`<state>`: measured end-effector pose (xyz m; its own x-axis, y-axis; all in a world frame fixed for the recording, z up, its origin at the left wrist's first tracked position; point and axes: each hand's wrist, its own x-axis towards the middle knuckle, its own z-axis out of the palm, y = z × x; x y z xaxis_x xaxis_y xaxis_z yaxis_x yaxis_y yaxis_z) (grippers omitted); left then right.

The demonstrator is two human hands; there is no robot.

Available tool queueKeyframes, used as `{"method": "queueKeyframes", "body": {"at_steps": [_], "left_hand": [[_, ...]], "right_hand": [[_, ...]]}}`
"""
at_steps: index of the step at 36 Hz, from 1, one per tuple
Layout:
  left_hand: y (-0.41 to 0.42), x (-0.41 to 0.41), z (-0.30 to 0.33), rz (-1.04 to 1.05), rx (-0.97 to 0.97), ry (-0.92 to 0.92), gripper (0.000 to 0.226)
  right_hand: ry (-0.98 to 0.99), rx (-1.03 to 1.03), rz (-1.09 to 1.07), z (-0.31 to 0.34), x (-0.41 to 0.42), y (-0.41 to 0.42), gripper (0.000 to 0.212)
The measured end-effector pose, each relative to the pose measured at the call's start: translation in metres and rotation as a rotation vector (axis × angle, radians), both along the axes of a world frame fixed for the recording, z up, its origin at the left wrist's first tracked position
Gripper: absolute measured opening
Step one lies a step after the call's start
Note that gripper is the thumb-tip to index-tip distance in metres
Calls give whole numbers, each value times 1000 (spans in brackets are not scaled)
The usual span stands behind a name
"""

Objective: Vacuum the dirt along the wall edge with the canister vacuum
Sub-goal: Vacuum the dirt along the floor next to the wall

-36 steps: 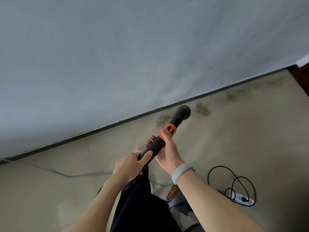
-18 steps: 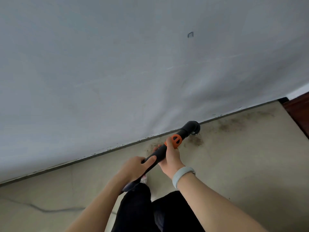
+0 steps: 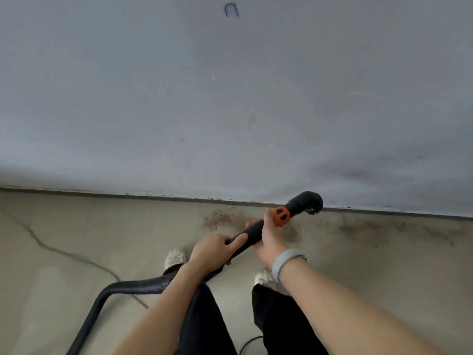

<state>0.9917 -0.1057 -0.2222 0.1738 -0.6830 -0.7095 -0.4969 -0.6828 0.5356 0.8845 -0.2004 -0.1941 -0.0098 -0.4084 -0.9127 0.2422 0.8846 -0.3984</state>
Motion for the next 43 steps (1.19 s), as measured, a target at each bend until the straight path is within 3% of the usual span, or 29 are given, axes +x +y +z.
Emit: {"method": "queueKeyframes", "body": {"at_steps": [7,17,21,30,36,43], "left_hand": [[16,-83,-23,151,41,-21,58],[76,-104,-94,353,84,-63,58],[92,-95,-148,488,110,-126,58],[124,-101,-311,901,87,-173,59],[116,-110,-418,1136,39,-107,69],[117,-63,-523,1166,-70,-174,63]], "right_hand": [[97,49,210,-28,-56,-5,28],[115,54,532,-115,-42,32,31],[91,37,706,-171,-13,45,28],[67,-101,1093,-344,36,86,47],[67,-176,1301,-460,50,88,47],[53,-263,1432,-549,100,91,56]]}}
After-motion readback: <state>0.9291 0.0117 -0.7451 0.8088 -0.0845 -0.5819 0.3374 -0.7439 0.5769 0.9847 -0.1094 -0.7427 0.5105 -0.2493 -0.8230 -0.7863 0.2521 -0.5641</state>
